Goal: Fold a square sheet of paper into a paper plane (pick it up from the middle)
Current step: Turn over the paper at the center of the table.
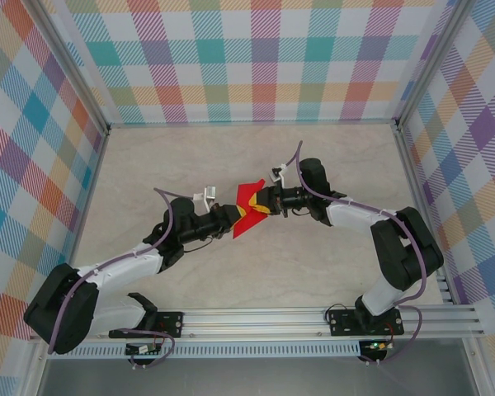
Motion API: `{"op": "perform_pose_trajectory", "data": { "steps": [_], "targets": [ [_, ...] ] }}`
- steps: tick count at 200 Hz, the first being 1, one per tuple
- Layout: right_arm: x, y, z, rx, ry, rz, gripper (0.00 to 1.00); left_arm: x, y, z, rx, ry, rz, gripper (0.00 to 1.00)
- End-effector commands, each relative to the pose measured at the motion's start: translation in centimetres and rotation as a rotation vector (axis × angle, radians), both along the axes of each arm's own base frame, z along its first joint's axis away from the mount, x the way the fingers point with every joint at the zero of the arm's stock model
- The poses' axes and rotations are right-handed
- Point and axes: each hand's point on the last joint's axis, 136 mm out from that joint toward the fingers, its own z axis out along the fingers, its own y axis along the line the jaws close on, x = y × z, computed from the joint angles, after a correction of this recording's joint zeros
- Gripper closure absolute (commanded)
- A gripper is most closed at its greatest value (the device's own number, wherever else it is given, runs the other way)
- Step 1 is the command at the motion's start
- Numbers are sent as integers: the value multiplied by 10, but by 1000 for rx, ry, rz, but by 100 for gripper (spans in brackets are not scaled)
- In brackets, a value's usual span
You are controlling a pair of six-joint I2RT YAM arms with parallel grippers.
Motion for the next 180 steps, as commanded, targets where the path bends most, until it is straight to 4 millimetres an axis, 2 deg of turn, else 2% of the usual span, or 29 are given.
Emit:
{"op": "perform_pose_trajectory", "data": {
  "steps": [1, 24, 45, 72, 85, 96, 101, 134, 158, 180],
  "targets": [
    [-7, -1, 18, 21, -54, 21, 83, -1, 1, 4, 36, -28, 1, 89],
    [-8, -8, 13, -57, -75, -10, 63, -2, 5, -2, 85, -21, 11, 89],
    [-6, -27, 3, -217, -136, -89, 38, -4, 14, -13, 182, -3, 25, 90],
    [-3, -61, -9, -432, -213, -202, 22, -6, 43, -35, 452, 51, 67, 89],
    [-3, -75, -13, -506, -235, -240, 17, -10, 64, -48, 632, 96, 78, 90],
    [-3, -83, -15, -546, -248, -261, 14, -11, 79, -50, 763, 110, 80, 90],
    [-3, -86, -17, -566, -249, -270, 13, -7, 82, -44, 805, 96, 85, 90],
    [-4, -99, -27, -637, -246, -301, 10, 0, 120, -33, 1176, 78, 113, 90],
    [-2, -112, -38, -707, -215, -353, 9, 8, 136, -24, 1400, 47, 141, 90],
    [-1, -125, -45, -769, -193, -399, 9, 15, 140, -22, 1552, 21, 158, 90]
  ]
}}
